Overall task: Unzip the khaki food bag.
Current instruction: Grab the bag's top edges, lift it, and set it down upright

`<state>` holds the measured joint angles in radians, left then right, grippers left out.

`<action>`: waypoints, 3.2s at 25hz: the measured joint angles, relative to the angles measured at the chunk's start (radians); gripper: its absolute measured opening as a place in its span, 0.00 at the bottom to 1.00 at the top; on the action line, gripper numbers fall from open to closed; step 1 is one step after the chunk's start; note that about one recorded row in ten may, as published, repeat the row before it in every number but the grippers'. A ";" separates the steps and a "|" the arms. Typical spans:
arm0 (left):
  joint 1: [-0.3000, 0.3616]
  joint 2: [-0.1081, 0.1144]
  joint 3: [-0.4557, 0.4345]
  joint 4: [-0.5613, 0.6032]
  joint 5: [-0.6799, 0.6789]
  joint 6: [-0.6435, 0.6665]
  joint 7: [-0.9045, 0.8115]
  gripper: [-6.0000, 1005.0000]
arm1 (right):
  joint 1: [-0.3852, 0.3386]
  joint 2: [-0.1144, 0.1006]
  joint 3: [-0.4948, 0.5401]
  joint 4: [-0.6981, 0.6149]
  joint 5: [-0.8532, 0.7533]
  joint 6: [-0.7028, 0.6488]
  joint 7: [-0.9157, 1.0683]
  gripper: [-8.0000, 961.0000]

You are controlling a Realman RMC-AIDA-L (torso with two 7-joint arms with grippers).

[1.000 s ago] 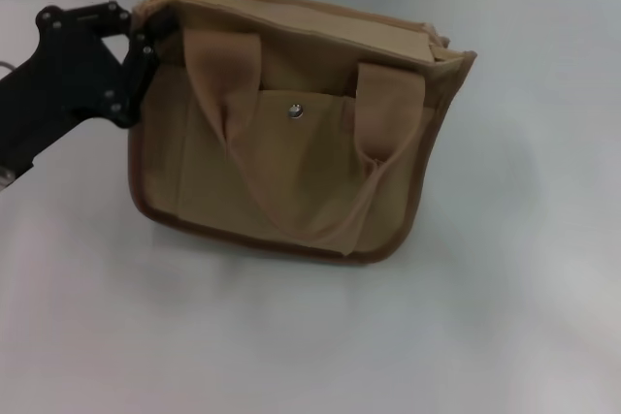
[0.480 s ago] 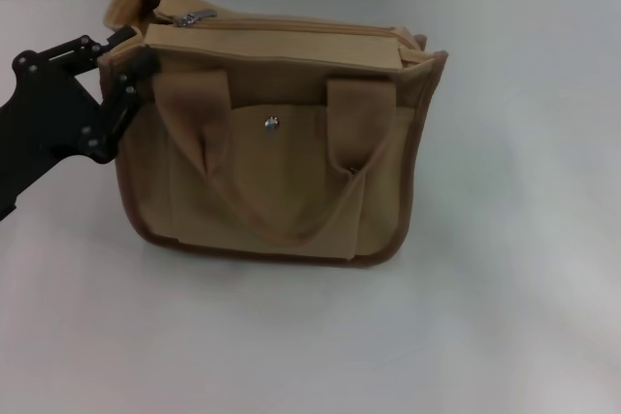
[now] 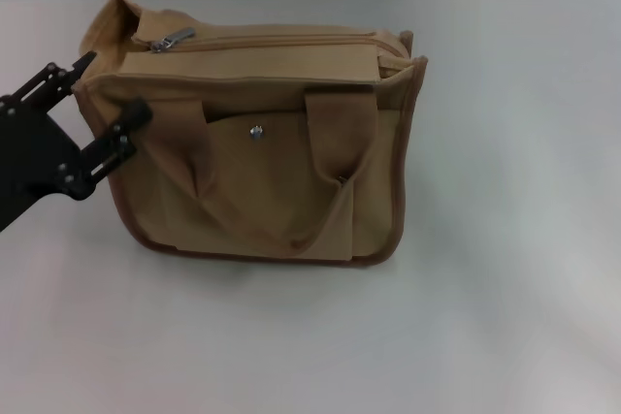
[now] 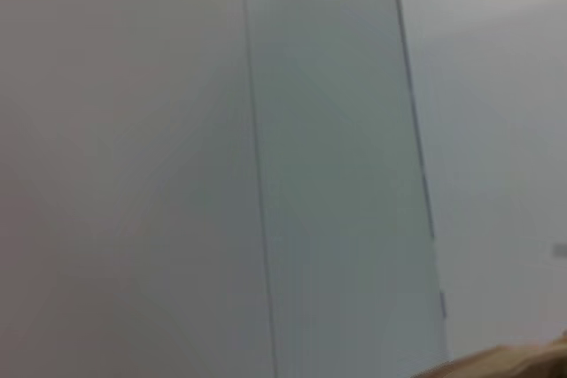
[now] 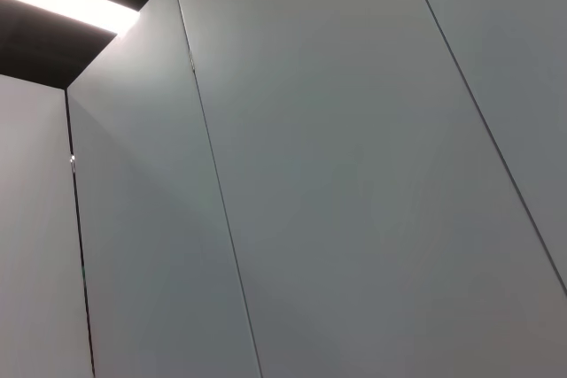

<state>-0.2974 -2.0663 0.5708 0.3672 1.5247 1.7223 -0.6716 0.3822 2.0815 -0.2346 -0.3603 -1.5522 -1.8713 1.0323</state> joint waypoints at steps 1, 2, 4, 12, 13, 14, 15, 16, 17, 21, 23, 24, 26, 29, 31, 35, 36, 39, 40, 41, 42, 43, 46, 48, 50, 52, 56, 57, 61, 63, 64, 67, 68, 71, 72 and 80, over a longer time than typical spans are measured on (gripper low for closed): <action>0.001 0.000 -0.001 0.000 0.000 -0.003 0.000 0.57 | 0.000 0.000 0.000 -0.001 0.000 0.000 0.000 0.87; 0.006 0.000 -0.002 0.000 0.000 -0.012 0.000 0.62 | 0.000 -0.001 0.000 -0.002 0.000 0.000 0.000 0.87; 0.014 0.000 -0.005 0.000 0.000 -0.025 0.000 0.70 | 0.000 -0.001 0.000 -0.003 0.000 0.000 0.000 0.87; 0.053 0.003 0.003 -0.001 0.003 -0.088 0.000 0.81 | -0.004 -0.001 0.000 -0.004 0.000 0.000 0.000 0.87; 0.057 0.003 0.004 -0.001 0.004 -0.088 0.000 0.80 | -0.005 -0.001 0.000 -0.005 0.000 0.000 0.000 0.87; 0.059 0.003 0.005 -0.001 0.005 -0.088 0.000 0.80 | -0.005 -0.001 0.000 -0.005 0.000 0.000 0.000 0.87; 0.058 0.003 0.011 -0.001 0.009 -0.088 0.000 0.79 | -0.005 -0.001 0.000 -0.005 0.000 0.000 0.000 0.87; 0.054 0.003 0.018 -0.002 0.014 -0.088 0.000 0.79 | -0.005 -0.002 0.000 -0.005 0.000 0.000 0.000 0.87; 0.046 0.002 0.030 -0.004 0.020 -0.088 0.000 0.78 | -0.005 -0.001 0.000 -0.005 0.000 0.000 0.000 0.87; -0.005 -0.003 0.064 -0.047 0.027 -0.129 0.001 0.76 | -0.002 -0.001 -0.010 -0.005 0.000 0.000 0.000 0.87; -0.026 -0.004 0.068 -0.067 0.026 -0.161 0.009 0.75 | -0.001 -0.001 -0.018 -0.006 0.000 0.000 0.000 0.87; -0.033 -0.003 0.070 -0.073 0.026 -0.177 0.010 0.74 | -0.002 -0.001 -0.021 -0.007 0.000 0.001 0.000 0.87; -0.041 -0.003 0.072 -0.081 0.025 -0.196 0.012 0.73 | -0.004 -0.001 -0.022 -0.008 0.000 0.001 0.000 0.87; -0.040 -0.005 0.067 -0.088 0.023 -0.200 0.038 0.67 | -0.005 -0.001 -0.023 -0.008 0.000 0.001 0.000 0.87; -0.038 -0.006 0.068 -0.090 0.023 -0.199 0.050 0.59 | -0.006 -0.001 -0.023 -0.008 0.001 0.001 0.000 0.87; -0.038 -0.006 0.069 -0.091 0.023 -0.194 0.054 0.46 | -0.007 -0.001 -0.023 -0.008 0.001 -0.003 0.000 0.87; -0.037 -0.006 0.068 -0.091 0.023 -0.193 0.056 0.44 | -0.007 -0.001 -0.023 -0.008 0.002 -0.003 0.000 0.87; -0.036 -0.006 0.068 -0.091 0.020 -0.189 0.063 0.38 | -0.007 -0.001 -0.023 -0.008 0.004 -0.004 0.000 0.87; -0.036 -0.006 0.067 -0.091 0.019 -0.188 0.065 0.37 | -0.007 -0.001 -0.023 -0.008 0.004 -0.005 0.000 0.87; -0.036 -0.006 0.067 -0.091 0.019 -0.187 0.065 0.36 | -0.007 -0.001 -0.023 -0.008 0.004 -0.005 0.000 0.87; -0.036 -0.006 0.067 -0.091 0.018 -0.185 0.065 0.35 | -0.007 -0.001 -0.023 -0.008 0.004 -0.006 0.000 0.87; -0.036 -0.006 0.067 -0.091 0.018 -0.182 0.065 0.34 | -0.007 -0.001 -0.022 -0.008 0.004 -0.006 0.000 0.87; -0.036 -0.006 0.067 -0.091 0.014 -0.173 0.065 0.31 | -0.007 -0.001 -0.019 -0.008 0.005 -0.008 0.000 0.87; -0.036 -0.006 0.069 -0.091 0.011 -0.168 0.065 0.30 | -0.008 -0.001 -0.017 -0.008 0.006 -0.009 0.000 0.87; -0.036 -0.006 0.070 -0.091 0.011 -0.166 0.065 0.28 | -0.009 -0.001 -0.017 -0.008 0.006 -0.009 0.000 0.87; -0.037 -0.006 0.068 -0.091 0.010 -0.161 0.066 0.26 | -0.010 -0.001 -0.017 -0.008 0.006 -0.009 0.000 0.87; -0.037 -0.005 0.067 -0.091 0.010 -0.149 0.066 0.24 | -0.011 -0.001 -0.017 -0.008 0.006 -0.009 0.000 0.87; -0.037 -0.005 0.067 -0.091 0.009 -0.143 0.066 0.23 | -0.011 -0.001 -0.017 -0.008 0.006 -0.009 0.000 0.87; -0.037 -0.005 0.067 -0.091 0.009 -0.130 0.066 0.16 | -0.011 -0.001 -0.017 -0.008 0.007 -0.010 0.000 0.87; -0.037 -0.004 0.067 -0.089 0.009 -0.124 0.065 0.10 | -0.011 -0.001 -0.016 -0.008 0.007 -0.010 0.000 0.87; -0.037 -0.004 0.067 -0.088 0.009 -0.122 0.065 0.10 | -0.011 -0.001 -0.016 -0.008 0.007 -0.010 0.000 0.87; -0.037 -0.004 0.067 -0.085 0.009 -0.114 0.064 0.09 | -0.011 -0.001 -0.016 -0.008 0.008 -0.012 0.000 0.87; -0.037 -0.004 0.067 -0.085 0.009 -0.109 0.064 0.09 | -0.011 -0.001 -0.015 -0.008 0.008 -0.013 0.000 0.87; -0.039 -0.003 0.061 -0.082 0.009 -0.087 0.060 0.09 | -0.011 -0.001 -0.014 -0.007 0.008 -0.021 0.000 0.87; -0.039 -0.003 0.061 -0.082 0.009 -0.087 0.060 0.09 | -0.011 -0.001 -0.014 -0.007 0.008 -0.021 0.000 0.87; -0.060 -0.001 0.067 -0.015 0.009 -0.030 0.007 0.09 | 0.001 0.000 -0.014 -0.008 0.013 -0.044 0.000 0.87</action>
<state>-0.3578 -2.0677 0.6381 0.3522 1.5340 1.6923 -0.6644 0.3831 2.0815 -0.2484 -0.3681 -1.5396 -1.9158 1.0324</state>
